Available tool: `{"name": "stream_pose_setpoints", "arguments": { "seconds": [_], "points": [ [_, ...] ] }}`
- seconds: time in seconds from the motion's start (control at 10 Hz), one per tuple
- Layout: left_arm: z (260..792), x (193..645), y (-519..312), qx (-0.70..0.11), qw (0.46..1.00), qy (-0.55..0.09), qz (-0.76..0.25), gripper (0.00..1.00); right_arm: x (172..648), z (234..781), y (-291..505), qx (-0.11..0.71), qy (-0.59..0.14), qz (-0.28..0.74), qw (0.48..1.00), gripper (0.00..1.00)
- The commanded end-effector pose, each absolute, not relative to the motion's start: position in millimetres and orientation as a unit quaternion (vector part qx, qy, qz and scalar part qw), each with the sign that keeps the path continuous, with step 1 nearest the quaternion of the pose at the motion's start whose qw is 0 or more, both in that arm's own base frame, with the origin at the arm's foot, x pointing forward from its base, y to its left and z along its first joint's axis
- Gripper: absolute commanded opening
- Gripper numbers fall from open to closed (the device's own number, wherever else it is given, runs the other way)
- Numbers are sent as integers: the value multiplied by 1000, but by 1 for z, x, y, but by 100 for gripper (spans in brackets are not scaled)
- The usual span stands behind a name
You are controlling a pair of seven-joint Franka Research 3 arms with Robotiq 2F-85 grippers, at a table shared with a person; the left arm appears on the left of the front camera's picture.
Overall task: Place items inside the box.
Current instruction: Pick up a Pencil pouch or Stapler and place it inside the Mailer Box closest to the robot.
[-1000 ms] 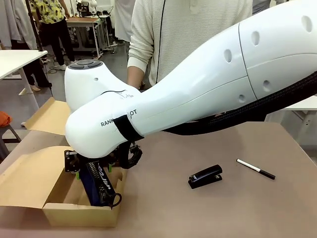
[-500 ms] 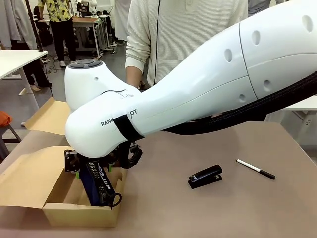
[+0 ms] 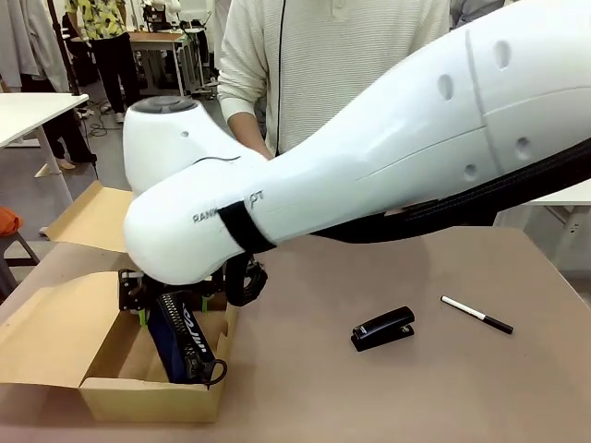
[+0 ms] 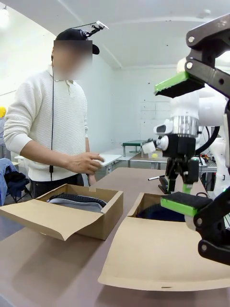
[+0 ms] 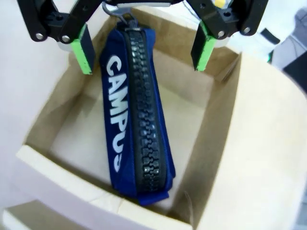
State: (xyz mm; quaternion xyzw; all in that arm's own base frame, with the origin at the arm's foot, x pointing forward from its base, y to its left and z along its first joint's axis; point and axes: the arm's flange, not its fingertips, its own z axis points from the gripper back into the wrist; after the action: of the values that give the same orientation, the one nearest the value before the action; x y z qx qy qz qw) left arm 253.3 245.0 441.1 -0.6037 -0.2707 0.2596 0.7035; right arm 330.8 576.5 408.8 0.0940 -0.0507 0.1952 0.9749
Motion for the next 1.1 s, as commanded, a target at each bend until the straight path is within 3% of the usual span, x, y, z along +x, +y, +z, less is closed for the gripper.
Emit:
{"name": "stream_pose_setpoints", "arguments": {
  "seconds": [0.0, 0.3, 0.4, 0.5, 0.7, 0.8, 1.0],
  "points": [
    [442, 252, 244, -606, 702, -278, 250, 100, 310, 447, 487, 150, -51, 198, 967, 100],
    [442, 252, 244, -606, 702, -278, 250, 100, 285, 466, 384, 229, -138, 145, 953, 100],
    [442, 252, 244, -606, 702, -278, 250, 100, 277, 462, 402, 148, -147, 120, 971, 100],
    [442, 252, 244, -606, 702, -278, 250, 100, 312, 472, 425, 189, -110, 147, 965, 100],
    [442, 252, 244, -606, 702, -278, 250, 100, 312, 472, 425, 189, -110, 147, 965, 100],
    [442, 252, 244, -606, 702, -278, 250, 100, 295, 471, 402, 180, -128, 137, 966, 100],
    [442, 252, 244, -606, 702, -278, 250, 100, 296, 506, 316, 235, -157, 60, 957, 100]
  ]
}}
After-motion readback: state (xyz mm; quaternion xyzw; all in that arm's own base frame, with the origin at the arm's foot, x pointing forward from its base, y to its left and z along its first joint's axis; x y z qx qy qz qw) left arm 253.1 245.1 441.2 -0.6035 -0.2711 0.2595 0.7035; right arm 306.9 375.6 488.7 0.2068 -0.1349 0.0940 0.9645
